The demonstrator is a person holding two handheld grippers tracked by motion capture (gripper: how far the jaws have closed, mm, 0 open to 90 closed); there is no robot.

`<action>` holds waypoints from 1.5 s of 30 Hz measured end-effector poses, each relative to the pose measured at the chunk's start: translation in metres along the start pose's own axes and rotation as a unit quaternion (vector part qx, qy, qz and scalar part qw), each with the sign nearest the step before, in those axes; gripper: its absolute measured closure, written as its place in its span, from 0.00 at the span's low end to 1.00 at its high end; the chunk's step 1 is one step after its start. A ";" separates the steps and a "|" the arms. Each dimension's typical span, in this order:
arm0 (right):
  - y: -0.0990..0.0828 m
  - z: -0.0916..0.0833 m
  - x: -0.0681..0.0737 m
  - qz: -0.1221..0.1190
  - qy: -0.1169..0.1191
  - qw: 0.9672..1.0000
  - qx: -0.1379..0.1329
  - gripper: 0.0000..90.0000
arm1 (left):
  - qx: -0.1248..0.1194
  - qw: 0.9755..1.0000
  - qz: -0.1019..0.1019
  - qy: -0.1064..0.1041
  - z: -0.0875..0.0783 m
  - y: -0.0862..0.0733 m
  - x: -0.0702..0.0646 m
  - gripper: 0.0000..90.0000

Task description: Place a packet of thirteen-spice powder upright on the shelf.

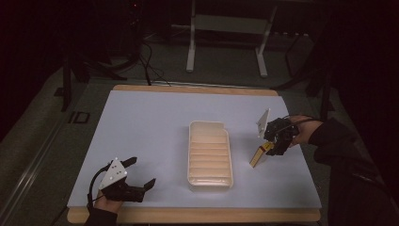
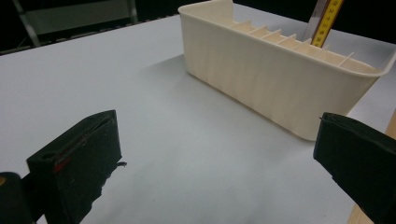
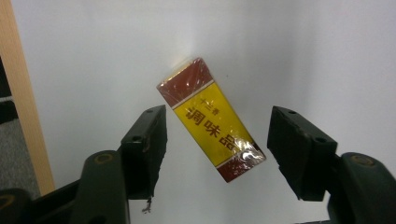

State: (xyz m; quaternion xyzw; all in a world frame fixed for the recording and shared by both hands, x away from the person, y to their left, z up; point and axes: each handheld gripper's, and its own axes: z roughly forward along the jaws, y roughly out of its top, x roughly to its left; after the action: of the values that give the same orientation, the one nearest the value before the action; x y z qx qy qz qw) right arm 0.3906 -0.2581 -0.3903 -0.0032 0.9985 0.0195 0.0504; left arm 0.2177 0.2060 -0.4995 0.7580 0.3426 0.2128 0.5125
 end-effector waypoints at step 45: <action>0.017 -0.042 0.010 0.062 0.050 0.997 0.004 0.75 | 0.006 1.000 0.004 -0.009 0.003 0.000 -0.001 0.01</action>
State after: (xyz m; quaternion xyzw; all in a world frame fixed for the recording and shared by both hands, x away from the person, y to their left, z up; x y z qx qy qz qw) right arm 0.3768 -0.2432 -0.3493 0.0579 0.9981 0.0185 -0.0010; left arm 0.2184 0.2033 -0.5007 0.7643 0.3368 0.2058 0.5099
